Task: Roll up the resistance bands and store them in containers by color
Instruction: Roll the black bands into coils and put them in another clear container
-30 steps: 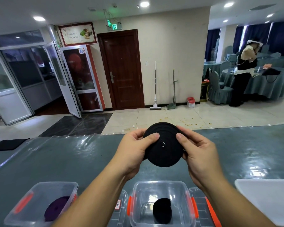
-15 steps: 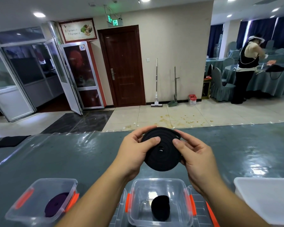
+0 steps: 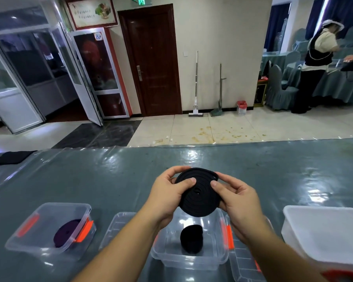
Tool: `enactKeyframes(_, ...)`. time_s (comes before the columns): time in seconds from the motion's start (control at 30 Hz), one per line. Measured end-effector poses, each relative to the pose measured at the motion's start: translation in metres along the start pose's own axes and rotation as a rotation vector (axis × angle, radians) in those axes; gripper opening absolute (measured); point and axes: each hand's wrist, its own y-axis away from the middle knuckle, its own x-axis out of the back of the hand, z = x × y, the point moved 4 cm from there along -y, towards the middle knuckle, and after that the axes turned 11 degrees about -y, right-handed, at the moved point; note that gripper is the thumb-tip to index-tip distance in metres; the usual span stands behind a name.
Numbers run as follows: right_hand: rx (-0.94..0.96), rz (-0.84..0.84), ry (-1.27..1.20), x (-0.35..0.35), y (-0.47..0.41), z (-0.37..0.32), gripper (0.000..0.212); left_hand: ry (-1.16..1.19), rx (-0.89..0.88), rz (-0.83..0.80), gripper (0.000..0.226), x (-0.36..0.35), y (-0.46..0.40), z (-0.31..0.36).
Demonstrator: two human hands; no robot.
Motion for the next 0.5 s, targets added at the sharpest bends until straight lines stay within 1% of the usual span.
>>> enactKeyframes(0.1,-0.073,0.034,0.02,0.017,0.0,0.018,0.026,-0.034,0.045,0.037,0.03,-0.003,-0.003,-0.023)
enactKeyframes(0.27,-0.221,0.054,0.157,0.039,-0.002,0.055,0.025,-0.037,0.165,0.084,0.029,0.0,-0.009,-0.071)
enactKeyframes(0.37,-0.271,0.09,0.224,0.049,-0.007,0.076,0.026,-0.05,0.234,0.073,0.029,0.004,-0.02,-0.098)
enactKeyframes(0.5,-0.357,0.168,0.272,0.06,-0.017,0.107,0.024,-0.136,0.329,0.03,0.029,0.016,-0.038,-0.137)
